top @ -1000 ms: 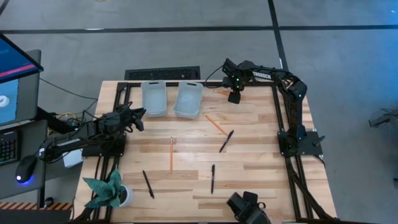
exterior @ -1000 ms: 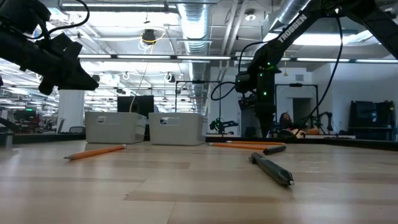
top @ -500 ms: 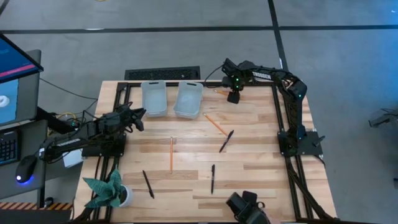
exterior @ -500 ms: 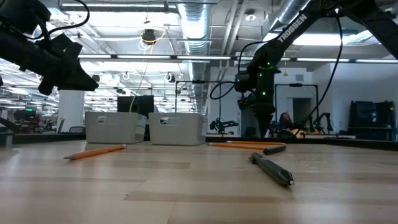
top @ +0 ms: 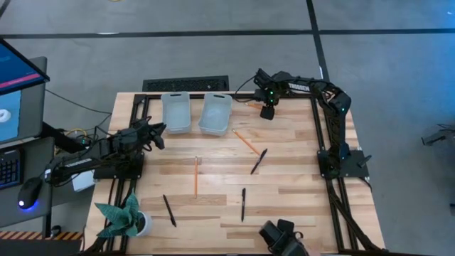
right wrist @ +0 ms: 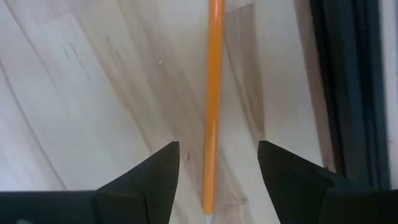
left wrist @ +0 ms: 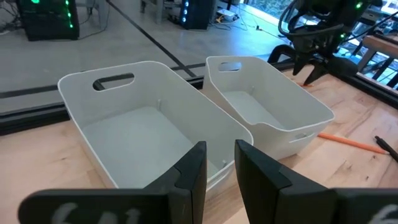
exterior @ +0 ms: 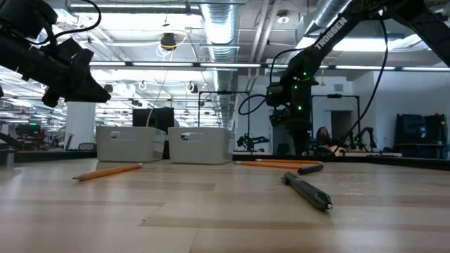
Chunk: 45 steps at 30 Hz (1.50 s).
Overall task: Sort pens & pencils
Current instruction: Put the top orange pencil into the right gray bin
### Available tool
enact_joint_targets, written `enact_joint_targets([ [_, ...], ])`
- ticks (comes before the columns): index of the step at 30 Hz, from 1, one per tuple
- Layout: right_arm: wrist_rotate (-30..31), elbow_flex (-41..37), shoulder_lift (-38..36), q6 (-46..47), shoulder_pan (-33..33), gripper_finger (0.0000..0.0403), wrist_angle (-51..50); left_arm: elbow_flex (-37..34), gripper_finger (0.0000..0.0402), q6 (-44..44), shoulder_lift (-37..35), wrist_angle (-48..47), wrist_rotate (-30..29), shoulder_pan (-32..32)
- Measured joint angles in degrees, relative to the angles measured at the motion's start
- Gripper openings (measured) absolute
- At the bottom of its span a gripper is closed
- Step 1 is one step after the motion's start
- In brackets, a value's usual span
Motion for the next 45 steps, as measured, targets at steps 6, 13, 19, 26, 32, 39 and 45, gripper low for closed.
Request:
enact_joint_targets([
  [6, 0.0, -0.2, 0.0, 0.0, 0.0, 0.024, 1.1, 0.0, 0.0073, 0.0, 0.0, 0.0, -0.1, 0.0],
  [13, 0.0, -0.2, 0.7, 0.0, 0.0, 0.024, 2.5, 0.0, 0.0073, 0.0, 0.0, 0.0, -0.1, 0.0],
  [19, -0.1, 0.1, 3.2, 1.4, 0.0, 0.0239, 1.3, 0.0, 0.0073, 0.0, 0.0, 0.0, -0.1, 0.0],
  [26, -0.3, 0.0, 3.1, 1.5, -0.4, 0.0213, 1.5, 0.0, 0.0073, -0.5, 0.0, 0.0, -0.2, 0.0],
  [32, -1.0, 0.0, 3.1, 1.0, -0.7, 0.0163, 1.2, 0.0, 0.0073, -0.5, 0.0, 0.0, -0.2, 0.0],
  [39, -0.9, -0.1, 3.2, 1.1, -0.6, 0.0115, 1.2, 0.0, 0.0073, -0.6, 0.0, 0.0, -0.2, 0.0],
  [45, -0.9, -0.1, 3.2, 1.1, -0.6, 0.0087, 1.2, 0.0, 0.0073, -0.6, 0.0, 0.1, -0.2, 0.0],
])
